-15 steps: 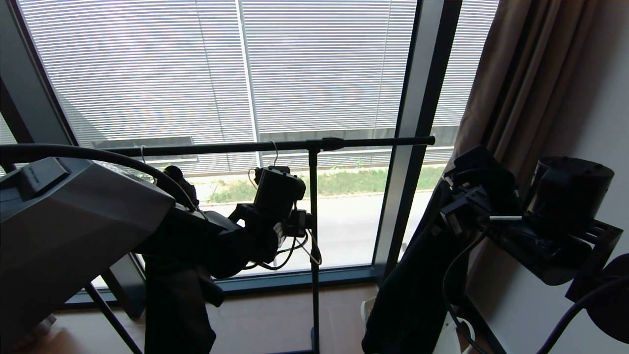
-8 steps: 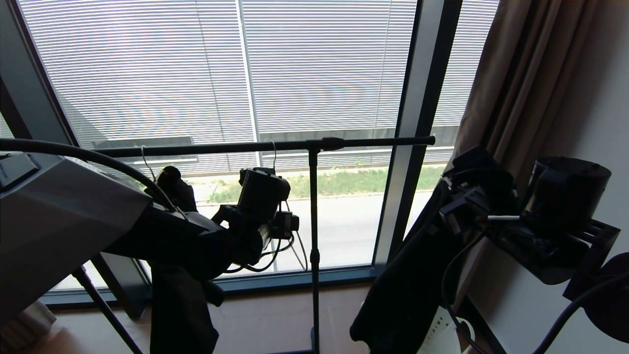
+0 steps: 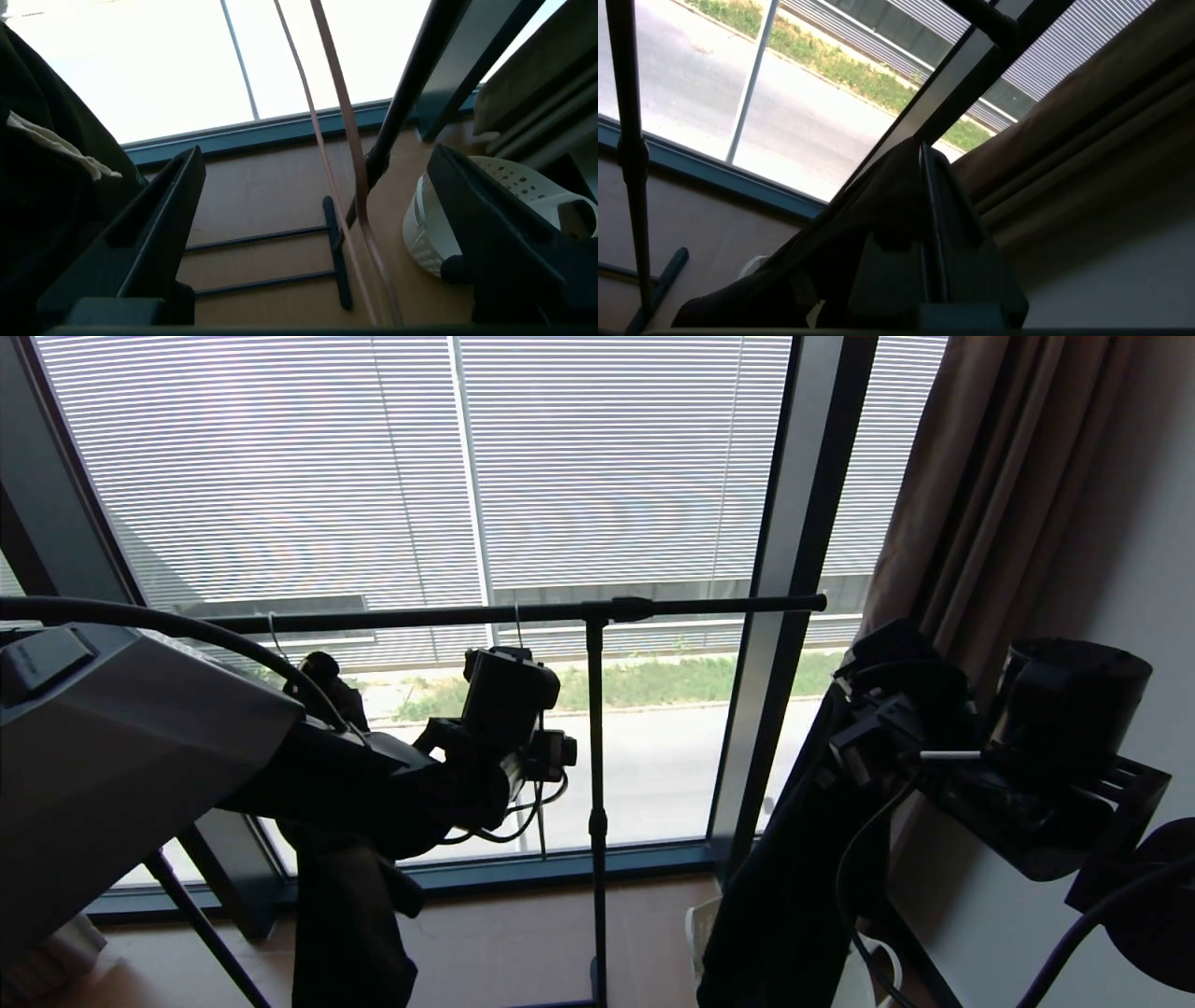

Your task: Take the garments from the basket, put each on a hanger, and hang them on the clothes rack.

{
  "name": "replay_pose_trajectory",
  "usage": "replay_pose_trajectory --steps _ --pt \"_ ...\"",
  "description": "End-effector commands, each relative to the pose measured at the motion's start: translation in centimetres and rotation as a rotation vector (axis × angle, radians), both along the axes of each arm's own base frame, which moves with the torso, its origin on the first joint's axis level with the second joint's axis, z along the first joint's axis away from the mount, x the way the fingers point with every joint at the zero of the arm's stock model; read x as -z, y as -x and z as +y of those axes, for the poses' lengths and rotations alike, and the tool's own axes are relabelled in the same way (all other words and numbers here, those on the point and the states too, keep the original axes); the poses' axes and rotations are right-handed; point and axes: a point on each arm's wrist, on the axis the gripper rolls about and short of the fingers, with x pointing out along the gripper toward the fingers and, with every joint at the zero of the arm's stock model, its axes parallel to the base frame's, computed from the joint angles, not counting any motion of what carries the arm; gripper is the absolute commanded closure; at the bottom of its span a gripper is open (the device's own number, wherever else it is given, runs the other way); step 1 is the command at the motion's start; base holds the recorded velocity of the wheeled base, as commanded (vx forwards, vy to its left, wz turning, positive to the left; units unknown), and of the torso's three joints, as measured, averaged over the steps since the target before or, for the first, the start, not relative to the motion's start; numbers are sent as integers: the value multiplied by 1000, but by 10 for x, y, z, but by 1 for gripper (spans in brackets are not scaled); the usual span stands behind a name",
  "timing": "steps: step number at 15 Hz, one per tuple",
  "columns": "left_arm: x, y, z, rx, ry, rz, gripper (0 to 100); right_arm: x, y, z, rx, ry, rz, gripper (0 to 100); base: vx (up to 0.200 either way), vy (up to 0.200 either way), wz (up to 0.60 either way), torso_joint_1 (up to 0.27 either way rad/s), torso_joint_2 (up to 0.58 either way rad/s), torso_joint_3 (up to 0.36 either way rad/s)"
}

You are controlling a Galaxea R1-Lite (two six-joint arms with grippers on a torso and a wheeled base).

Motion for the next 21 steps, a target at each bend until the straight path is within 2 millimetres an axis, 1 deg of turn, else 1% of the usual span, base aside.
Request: replay_pose_trajectory --steps 1,5,6,16,17,18,21 --pt "12 -10 -5 -1 -11 12 0 0 0 1 -1 0 1 100 0 0 0 0 0 0" --pt "27 -13 -8 2 -36 40 0 0 1 0 -1 0 1 100 0 0 0 0 0 0" --pt "28 -15 -4 -8 -36 43 100 1 1 0 -1 1 2 100 0 0 0 0 0 0" --pt "16 -18 -2 -13 -9 -10 100 2 0 0 -3 4 6 100 0 0 0 0 0 0" --pt "-3 -13 2 -12 10 -48 100 2 0 1 -3 4 6 100 0 0 0 0 0 0" --pt "-14 -6 7 -8 9 -62 100 4 -1 1 -2 8 13 100 0 0 0 0 0 0" --pt "-21 10 16 -6 7 -58 100 5 -2 1 -3 7 13 100 0 0 0 0 0 0"
